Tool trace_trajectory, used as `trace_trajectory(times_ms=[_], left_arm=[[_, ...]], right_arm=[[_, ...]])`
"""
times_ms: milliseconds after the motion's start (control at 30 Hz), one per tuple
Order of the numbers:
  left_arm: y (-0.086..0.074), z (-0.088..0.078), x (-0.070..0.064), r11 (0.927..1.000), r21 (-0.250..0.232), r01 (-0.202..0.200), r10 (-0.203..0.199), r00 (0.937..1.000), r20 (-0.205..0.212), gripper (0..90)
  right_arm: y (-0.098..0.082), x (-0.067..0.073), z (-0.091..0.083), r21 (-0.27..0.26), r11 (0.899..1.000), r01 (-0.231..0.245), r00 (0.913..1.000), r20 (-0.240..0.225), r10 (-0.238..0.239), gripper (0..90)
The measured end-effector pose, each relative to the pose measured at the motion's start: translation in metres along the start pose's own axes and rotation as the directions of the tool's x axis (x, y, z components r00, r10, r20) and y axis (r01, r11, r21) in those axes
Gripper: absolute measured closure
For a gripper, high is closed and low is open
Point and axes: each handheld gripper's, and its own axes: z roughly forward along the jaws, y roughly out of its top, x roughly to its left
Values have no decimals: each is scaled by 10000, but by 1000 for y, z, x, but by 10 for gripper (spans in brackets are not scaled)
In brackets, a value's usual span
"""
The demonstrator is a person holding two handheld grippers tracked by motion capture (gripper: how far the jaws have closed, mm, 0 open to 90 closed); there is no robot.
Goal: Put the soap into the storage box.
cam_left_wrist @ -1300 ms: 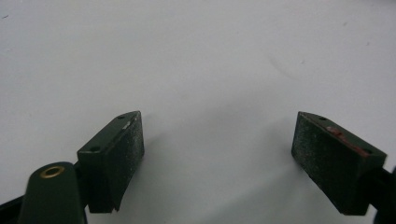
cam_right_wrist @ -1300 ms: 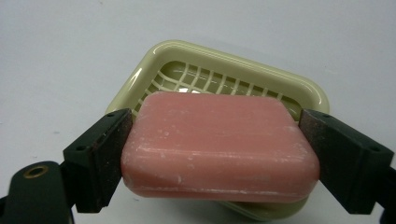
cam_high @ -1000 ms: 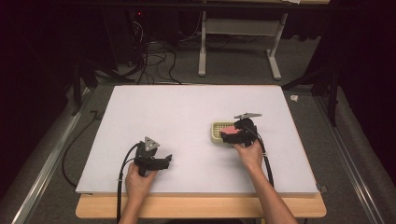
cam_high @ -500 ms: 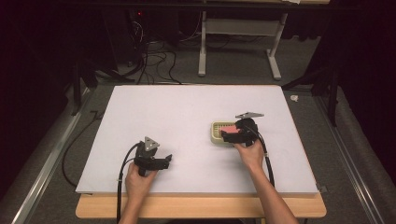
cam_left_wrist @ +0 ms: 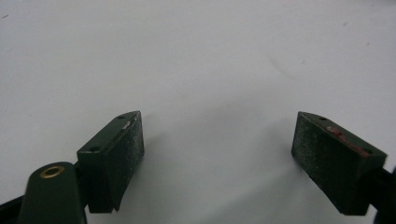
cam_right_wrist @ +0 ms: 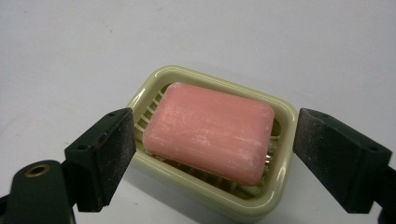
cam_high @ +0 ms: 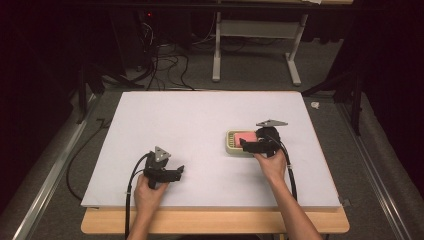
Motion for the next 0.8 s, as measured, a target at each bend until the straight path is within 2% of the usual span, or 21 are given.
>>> trace_trajectory(times_ms=[800], left_arm=[[0, 0, 0, 10000, -2, 4, -4, 10000, 3, 175]], right_arm=[[-10, -21, -24, -504, 9985, -197, 9996, 201, 207, 163]])
